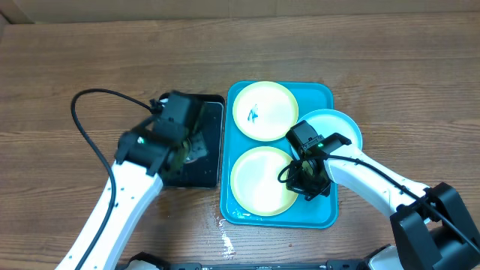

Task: Clean dirty plates on tray and stack at the side
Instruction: 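Return the sponge to the black tray with the left gripper and release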

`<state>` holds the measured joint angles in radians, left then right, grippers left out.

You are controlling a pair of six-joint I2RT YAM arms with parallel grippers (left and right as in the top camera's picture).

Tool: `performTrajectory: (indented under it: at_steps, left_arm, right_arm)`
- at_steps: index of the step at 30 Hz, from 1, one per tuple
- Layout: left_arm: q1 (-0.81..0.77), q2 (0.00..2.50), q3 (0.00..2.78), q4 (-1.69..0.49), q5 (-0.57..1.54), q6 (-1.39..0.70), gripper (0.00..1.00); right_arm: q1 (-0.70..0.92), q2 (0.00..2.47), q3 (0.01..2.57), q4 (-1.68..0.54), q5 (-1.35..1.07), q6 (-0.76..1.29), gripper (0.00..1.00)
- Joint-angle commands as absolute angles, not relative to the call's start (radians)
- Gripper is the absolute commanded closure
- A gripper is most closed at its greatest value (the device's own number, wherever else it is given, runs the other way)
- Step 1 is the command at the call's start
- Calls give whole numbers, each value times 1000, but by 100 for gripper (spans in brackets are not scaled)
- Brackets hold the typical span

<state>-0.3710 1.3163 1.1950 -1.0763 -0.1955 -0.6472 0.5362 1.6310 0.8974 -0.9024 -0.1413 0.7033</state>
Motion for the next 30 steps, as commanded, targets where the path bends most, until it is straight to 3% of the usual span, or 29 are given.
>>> performTrajectory:
  at_steps: [1, 8, 16, 17, 19, 21, 22, 30]
  left_arm:
    - [-314, 1408, 1138, -1015, -163, -498, 96]
    - [-263, 1637, 1110, -880, -28, -422, 96]
    - [-253, 1651, 1110, -852, -7, -414, 88]
    - [-253, 1649, 1110, -857, -6, -414, 77]
    - [-253, 1639, 1115, -876, -6, -415, 34]
    - [-253, 1620, 1130, -903, -4, -416, 6]
    - [-252, 1608, 1139, -915, -2, -416, 0]
    - [-197, 1422, 1315, -1100, 59, -427, 0]
  right_arm:
    - [530, 1631, 899, -905, -114, 707, 96]
    - [530, 1631, 899, -900, -114, 707, 96]
    - [530, 1631, 899, -894, -115, 707, 96]
    - [530, 1631, 899, -894, -114, 707, 96]
    - [530, 1631, 899, -894, -114, 707, 96]
    - [530, 1631, 899, -894, -114, 707, 96]
    - [530, 1631, 899, -892, -114, 707, 96]
    - [530, 1631, 899, -850, -113, 707, 92]
